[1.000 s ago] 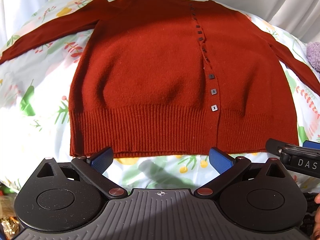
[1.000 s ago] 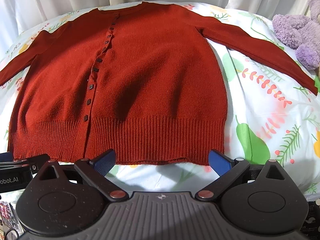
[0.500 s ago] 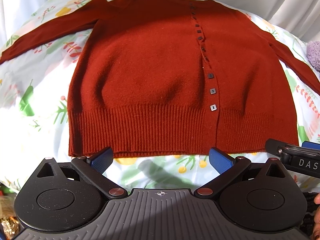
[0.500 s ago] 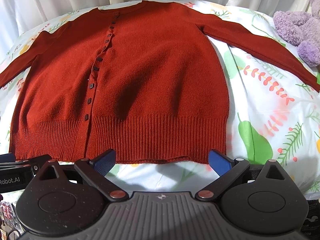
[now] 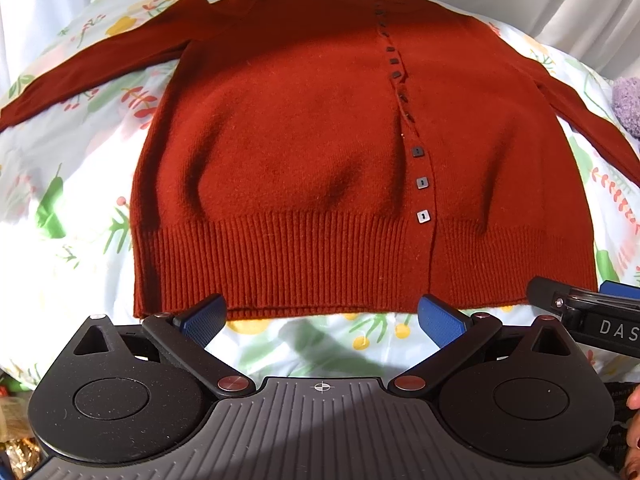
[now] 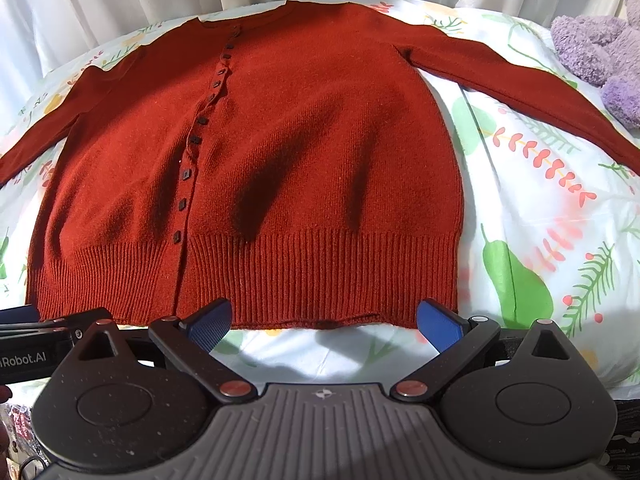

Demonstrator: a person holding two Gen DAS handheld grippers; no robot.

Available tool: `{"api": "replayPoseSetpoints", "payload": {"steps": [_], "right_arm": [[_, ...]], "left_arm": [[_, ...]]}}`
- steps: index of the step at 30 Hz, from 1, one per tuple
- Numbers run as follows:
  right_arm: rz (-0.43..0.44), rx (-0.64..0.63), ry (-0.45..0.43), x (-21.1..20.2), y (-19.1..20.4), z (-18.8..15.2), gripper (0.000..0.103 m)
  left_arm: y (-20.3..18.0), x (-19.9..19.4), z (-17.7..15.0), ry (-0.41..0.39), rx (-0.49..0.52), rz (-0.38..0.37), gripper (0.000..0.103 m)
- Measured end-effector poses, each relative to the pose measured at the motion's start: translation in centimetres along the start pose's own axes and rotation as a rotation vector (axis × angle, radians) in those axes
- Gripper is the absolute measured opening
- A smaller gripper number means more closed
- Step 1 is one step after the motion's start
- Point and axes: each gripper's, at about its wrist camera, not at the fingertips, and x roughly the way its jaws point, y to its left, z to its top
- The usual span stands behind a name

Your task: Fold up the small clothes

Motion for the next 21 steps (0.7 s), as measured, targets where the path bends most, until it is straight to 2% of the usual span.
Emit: {"api": "replayPoseSetpoints", "payload": {"steps": [4,6,8,10,12,13,15,18,19,20,21], "right_arm": [[0.042,0.011,-0.014,-0.1,-0.3,0.1,0.099],[0.102,0.031,-0.050,-0.4,-0.9,0.3,0.099],[0.200,0.066,-0.143,-1.0,-2.1,0.5,0.099],[0.316,0.132,-0.288,-1.5,-4.5,0.8,0.099],[0.456,0.232,-0.436,-1.6,-7.9,1.4,0.099],[0.488,0.295,-0.470,-1.4,-9.7,2.1,0.099],[0.464,0.451,-0.508,-0.6,-13.7,4.0,0.099],[0.349,0.687,-0.598,0.9,-20.4,5.4,0.094],[0.304,0.756,-0.624,1.6,-22.6,5.7,0.082],[0.277,0.818,-0.635,2.2,-24.7,5.8,0.065],[0.264,0.882,-0.635,3.0,-26.8,5.9,0.055]], "left_arm": [[0.1,-0.2,0.2,-0.017,-0.007,-0.019,0.103],[0.3,-0.4,0.5,-0.040,-0.019,-0.043,0.103],[0.6,-0.8,1.0,-0.079,-0.044,-0.085,0.103],[1.1,-1.2,1.4,-0.141,-0.075,-0.126,0.103],[1.3,-1.6,1.9,-0.207,-0.095,-0.146,0.103],[1.3,-1.8,2.3,-0.233,-0.094,-0.142,0.103],[1.0,-2.1,3.2,-0.265,-0.091,-0.133,0.103],[1.0,-2.3,4.3,-0.309,-0.117,-0.162,0.103],[1.0,-2.3,4.6,-0.318,-0.132,-0.178,0.103],[1.0,-2.2,4.8,-0.321,-0.144,-0.189,0.103],[0.9,-2.1,5.0,-0.320,-0.153,-0.196,0.103]]}}
